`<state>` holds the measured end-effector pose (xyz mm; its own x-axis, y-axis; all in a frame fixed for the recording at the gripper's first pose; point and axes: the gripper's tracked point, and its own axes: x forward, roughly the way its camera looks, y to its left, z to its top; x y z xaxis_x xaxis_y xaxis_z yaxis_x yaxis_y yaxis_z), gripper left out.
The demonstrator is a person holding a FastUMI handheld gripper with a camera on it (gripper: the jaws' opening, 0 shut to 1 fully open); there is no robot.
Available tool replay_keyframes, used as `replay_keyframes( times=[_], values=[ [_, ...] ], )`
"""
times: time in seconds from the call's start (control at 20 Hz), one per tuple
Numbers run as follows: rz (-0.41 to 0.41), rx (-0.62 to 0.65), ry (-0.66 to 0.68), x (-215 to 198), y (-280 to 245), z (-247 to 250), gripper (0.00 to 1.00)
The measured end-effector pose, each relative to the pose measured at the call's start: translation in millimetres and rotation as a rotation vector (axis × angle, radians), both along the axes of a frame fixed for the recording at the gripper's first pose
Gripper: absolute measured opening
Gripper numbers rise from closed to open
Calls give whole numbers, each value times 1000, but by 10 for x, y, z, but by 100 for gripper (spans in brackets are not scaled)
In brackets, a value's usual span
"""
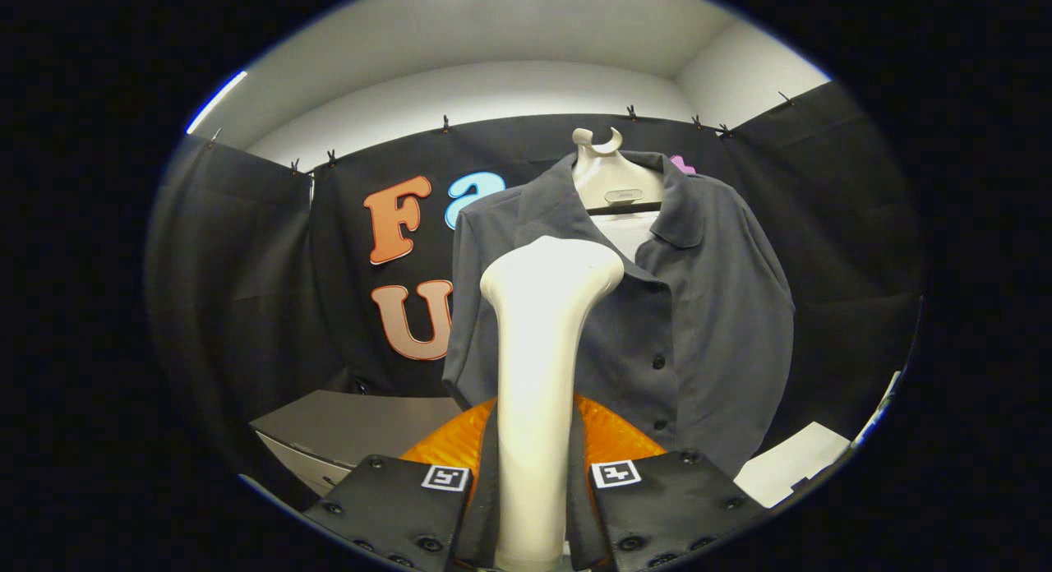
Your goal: Iron the clothes twice with a garment steamer, once on the left side and once on the right side.
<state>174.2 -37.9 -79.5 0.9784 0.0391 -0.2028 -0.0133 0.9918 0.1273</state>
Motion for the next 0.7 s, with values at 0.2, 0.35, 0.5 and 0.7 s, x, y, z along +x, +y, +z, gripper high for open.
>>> replay_keyframes(
  times=[0.2, 0.35, 0.5, 0.7],
  values=[
    [6, -2, 28, 72, -34, -164, 40],
    [4, 7, 50, 102, -68, -297, 40],
    [0, 14, 82, 88, -90, -455, 40],
    [-3, 20, 102, 42, -103, -591, 40]
  ],
)
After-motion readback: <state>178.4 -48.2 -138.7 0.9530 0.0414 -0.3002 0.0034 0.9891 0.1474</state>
